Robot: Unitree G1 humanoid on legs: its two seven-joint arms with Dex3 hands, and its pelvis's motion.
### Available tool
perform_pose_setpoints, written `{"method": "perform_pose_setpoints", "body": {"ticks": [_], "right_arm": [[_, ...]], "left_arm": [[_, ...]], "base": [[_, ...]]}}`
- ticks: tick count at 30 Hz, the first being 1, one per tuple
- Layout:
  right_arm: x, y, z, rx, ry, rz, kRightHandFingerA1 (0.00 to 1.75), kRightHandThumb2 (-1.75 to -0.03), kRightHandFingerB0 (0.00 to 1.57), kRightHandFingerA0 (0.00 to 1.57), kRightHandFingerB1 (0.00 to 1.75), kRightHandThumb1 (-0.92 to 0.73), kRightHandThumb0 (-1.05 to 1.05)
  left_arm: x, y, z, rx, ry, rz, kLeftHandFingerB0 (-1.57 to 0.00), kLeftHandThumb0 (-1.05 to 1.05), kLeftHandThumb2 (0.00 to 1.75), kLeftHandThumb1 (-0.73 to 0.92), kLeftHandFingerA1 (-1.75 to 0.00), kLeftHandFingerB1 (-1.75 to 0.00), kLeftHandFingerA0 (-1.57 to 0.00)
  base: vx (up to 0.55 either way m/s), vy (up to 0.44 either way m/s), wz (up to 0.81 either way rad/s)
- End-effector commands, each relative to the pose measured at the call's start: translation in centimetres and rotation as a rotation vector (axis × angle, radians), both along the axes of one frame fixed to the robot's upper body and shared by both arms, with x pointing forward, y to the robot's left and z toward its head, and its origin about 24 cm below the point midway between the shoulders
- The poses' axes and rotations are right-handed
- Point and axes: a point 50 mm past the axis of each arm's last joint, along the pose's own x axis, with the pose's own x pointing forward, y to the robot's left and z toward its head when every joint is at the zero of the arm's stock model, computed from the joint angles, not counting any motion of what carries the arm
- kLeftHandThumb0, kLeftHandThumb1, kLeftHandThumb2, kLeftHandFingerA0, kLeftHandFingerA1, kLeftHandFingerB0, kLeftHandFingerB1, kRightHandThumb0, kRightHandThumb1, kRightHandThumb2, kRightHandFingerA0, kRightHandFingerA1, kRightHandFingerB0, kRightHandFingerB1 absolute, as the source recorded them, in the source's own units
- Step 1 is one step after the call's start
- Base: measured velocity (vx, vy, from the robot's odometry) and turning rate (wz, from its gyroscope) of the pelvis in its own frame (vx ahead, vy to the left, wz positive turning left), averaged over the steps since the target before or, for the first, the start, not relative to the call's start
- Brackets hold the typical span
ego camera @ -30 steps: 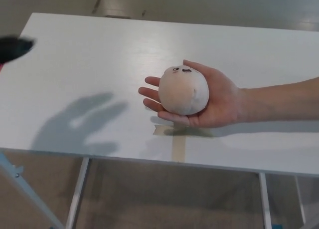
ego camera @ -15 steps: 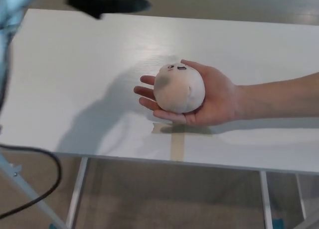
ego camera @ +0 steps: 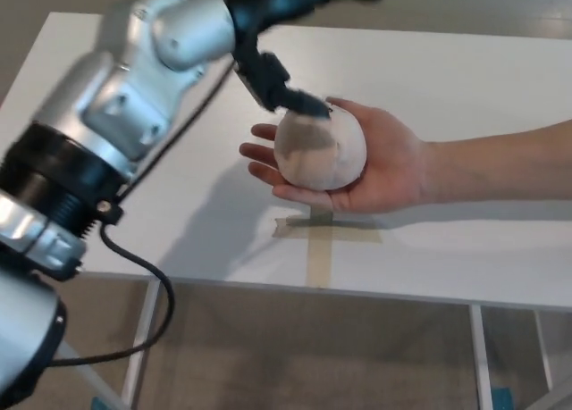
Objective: Use the left hand to take the pink dumpling toy on a person's hand and put it on the desk.
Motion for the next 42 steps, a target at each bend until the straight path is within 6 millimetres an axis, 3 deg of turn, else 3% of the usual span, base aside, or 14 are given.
{"method": "perform_pose_setpoints", "body": {"ticks": [1,19,20,28,29,30,32,33,42], "right_arm": [[0.0,0.2,-0.1,0.014,0.008,0.000,0.46,-0.61,0.53,0.66,0.42,-0.70,-0.21],[1.0,0.3,0.4,0.015,-0.015,-0.003,0.47,-0.60,0.54,0.67,0.42,-0.70,-0.21],[0.8,0.2,0.3,0.015,-0.010,-0.005,0.47,-0.60,0.54,0.67,0.42,-0.70,-0.21],[0.9,0.2,0.4,0.017,-0.016,-0.010,0.47,-0.60,0.54,0.67,0.42,-0.69,-0.20],[1.1,0.2,0.5,0.018,-0.019,-0.006,0.47,-0.60,0.53,0.67,0.42,-0.69,-0.20],[1.2,0.3,0.5,0.019,-0.021,-0.001,0.47,-0.60,0.53,0.67,0.42,-0.69,-0.20],[1.2,0.3,0.5,0.018,-0.019,0.000,0.47,-0.60,0.53,0.67,0.42,-0.69,-0.20],[1.2,0.3,0.5,0.017,-0.019,0.000,0.47,-0.60,0.53,0.67,0.42,-0.69,-0.20],[1.9,0.0,1.0,0.018,-0.036,-0.006,0.46,-0.60,0.52,0.66,0.42,-0.69,-0.21]], "left_arm": [[0.5,0.3,-2.1,0.144,0.042,0.093,0.00,-0.35,0.82,0.16,-0.49,-0.46,-0.01],[0.6,1.0,-5.0,0.198,0.136,0.129,0.00,-0.34,0.82,0.18,-0.48,-0.46,0.00],[0.5,0.9,-5.3,0.198,0.144,0.126,-0.17,-0.65,0.55,0.46,-0.30,-0.27,-0.18],[0.6,0.0,-6.6,0.192,0.176,0.122,-0.18,-0.62,0.55,0.45,-0.31,-0.27,-0.21],[0.6,0.0,-6.7,0.189,0.178,0.118,-0.06,-0.30,0.82,0.19,-0.50,-0.49,-0.07],[0.5,-0.1,-6.9,0.184,0.182,0.111,-0.07,-0.29,0.82,0.19,-0.50,-0.49,-0.08],[0.5,-0.2,-7.0,0.184,0.184,0.106,-0.07,-0.29,0.82,0.19,-0.50,-0.49,-0.08],[0.5,-0.3,-7.0,0.185,0.185,0.104,-0.14,-0.63,0.69,0.39,-0.39,-0.35,-0.20],[1.1,-0.6,-6.5,0.164,0.170,0.105,-0.13,-0.61,0.70,0.42,-0.43,-0.35,-0.29]], "base": [[0.00,0.000,0.00],[0.00,0.000,0.00],[0.00,0.000,0.00],[0.00,0.000,0.00],[0.00,0.000,0.00],[0.00,0.000,0.00],[0.00,0.000,0.00],[0.00,0.000,0.00],[0.00,0.000,0.00]]}}
